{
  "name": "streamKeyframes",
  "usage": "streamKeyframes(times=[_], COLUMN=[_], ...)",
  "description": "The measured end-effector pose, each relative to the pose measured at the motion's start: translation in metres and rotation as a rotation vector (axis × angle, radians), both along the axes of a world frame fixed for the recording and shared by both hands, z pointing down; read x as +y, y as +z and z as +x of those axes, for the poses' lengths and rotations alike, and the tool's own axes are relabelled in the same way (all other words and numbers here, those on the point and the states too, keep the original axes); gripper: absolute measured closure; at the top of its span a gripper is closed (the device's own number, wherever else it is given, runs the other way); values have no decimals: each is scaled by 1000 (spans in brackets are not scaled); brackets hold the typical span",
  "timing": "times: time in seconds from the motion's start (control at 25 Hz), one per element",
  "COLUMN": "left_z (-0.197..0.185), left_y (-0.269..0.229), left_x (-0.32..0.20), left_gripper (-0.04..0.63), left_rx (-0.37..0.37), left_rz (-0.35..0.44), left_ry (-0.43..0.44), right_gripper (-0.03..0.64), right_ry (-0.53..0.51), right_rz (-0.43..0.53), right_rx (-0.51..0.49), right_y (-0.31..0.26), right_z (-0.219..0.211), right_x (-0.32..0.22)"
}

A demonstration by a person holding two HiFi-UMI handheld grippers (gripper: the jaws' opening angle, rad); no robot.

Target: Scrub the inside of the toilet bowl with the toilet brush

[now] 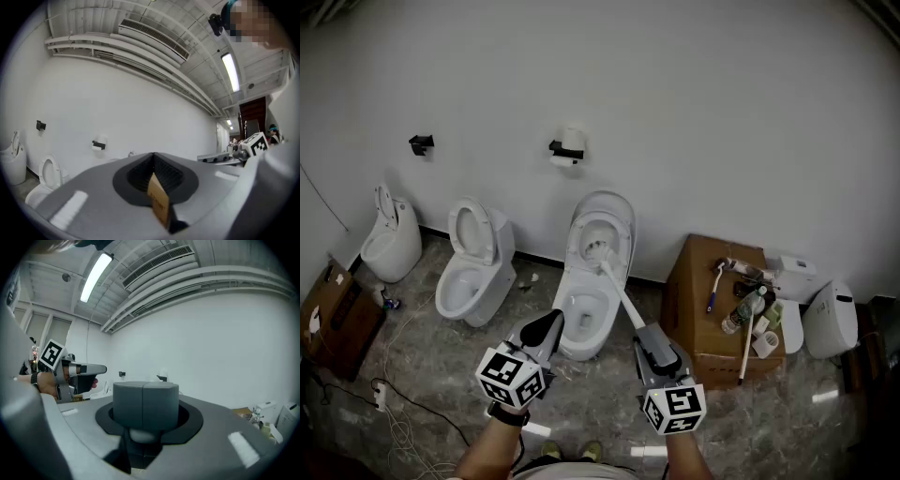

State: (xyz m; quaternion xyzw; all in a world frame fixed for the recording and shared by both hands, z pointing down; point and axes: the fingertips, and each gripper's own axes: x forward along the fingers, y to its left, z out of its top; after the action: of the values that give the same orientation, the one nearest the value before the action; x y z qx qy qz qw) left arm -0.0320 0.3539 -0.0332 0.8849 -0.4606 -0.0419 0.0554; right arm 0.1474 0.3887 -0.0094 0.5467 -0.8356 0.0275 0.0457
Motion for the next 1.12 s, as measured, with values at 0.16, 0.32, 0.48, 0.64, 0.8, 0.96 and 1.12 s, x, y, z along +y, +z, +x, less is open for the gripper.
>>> streamKeyframes(times=[0.16, 0.32, 0.48, 0.64, 0.8, 0.96, 1.12], left_z=[5, 9, 11, 12, 15, 12, 9], left_y=[0, 1, 2, 4, 5, 10, 13], left_x=[3, 0, 1, 1, -8, -9, -12], left_gripper=[589, 589, 589, 589, 589, 589, 589], left_rx=[5, 16, 13, 7, -5, -14, -24], left_rz=[-3, -11, -12, -14, 1, 2, -3], left_ry=[-3, -1, -2, -5, -17, -41, -64], right_gripper=[453, 453, 453, 453, 452, 453, 453], right_ry=[-1, -11, -13, -11, -24, -30, -28], right_rz=[0, -2, -1, -9, -31, -62, -97], right_rx=[0, 5, 5, -14, -44, -47, -49], right_y=[-2, -2, 1, 2, 8, 21, 31], right_z=[4, 6, 7, 12, 22, 30, 38], right_x=[3, 1, 2, 2, -4, -5, -11])
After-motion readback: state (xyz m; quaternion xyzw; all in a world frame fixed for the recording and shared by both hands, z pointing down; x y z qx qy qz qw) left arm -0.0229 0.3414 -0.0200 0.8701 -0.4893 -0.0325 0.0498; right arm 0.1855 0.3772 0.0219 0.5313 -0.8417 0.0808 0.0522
